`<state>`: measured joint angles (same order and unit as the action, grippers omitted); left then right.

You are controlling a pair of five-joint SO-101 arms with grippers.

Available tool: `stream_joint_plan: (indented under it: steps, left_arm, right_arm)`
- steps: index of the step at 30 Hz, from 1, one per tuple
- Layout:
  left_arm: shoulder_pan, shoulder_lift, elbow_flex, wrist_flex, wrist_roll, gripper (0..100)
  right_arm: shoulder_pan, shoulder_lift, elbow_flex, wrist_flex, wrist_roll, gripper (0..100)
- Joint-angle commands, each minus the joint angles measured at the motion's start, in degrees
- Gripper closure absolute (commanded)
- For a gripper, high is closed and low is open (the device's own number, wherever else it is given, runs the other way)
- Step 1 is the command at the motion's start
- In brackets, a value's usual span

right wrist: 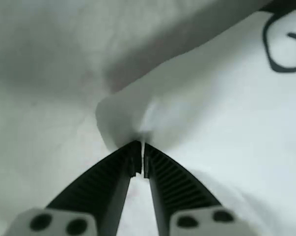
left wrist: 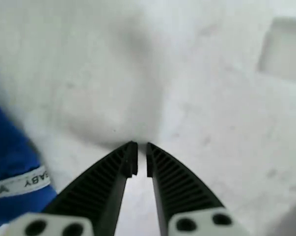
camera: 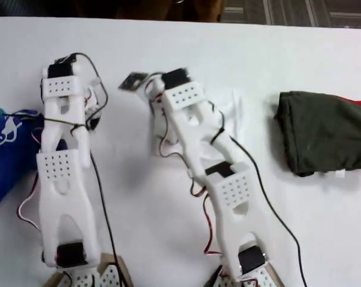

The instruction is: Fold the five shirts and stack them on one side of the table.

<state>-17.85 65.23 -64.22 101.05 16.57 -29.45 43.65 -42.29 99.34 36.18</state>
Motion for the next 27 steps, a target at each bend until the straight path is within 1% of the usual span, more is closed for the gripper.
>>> stream_joint_plan:
  steps: [1, 4, 8, 14, 17, 23, 25, 27]
  left_arm:
    - [-4.92, -0.62, 1.19, -0.18, -0.35, 96]
    - [-4.92, -0.62, 1.19, -0.44, -0.44, 96]
    - [-4.75, -0.62, 1.19, -0.79, -0.44, 96]
    - [-3.78, -0.62, 1.19, -1.23, -0.44, 96]
    - [-3.60, -0.62, 1.19, -1.23, -0.44, 96]
    - [-3.60, -0.62, 1.19, -1.23, -0.44, 96]
    - [-3.52, -0.62, 1.19, -1.23, -0.44, 96]
    - [-2.99, -0.62, 1.19, -1.23, -0.44, 96]
  right_arm:
    - [-1.54, -4.26, 3.52, -3.12, -0.44, 98.0]
    - [-1.54, -4.35, 6.15, -4.70, -0.62, 98.0]
    - [-1.10, -5.23, 6.07, -4.70, -0.26, 98.0]
    - [-0.31, -11.91, 0.44, 1.71, -0.26, 98.0]
    - [4.53, -15.43, -2.90, 1.89, -0.26, 98.0]
    - [18.33, -16.22, -3.52, 1.98, -0.09, 98.0]
    - [20.88, -16.22, -1.05, 1.98, 0.18, 98.0]
    - [21.67, -16.31, 3.69, 1.98, 2.37, 98.0]
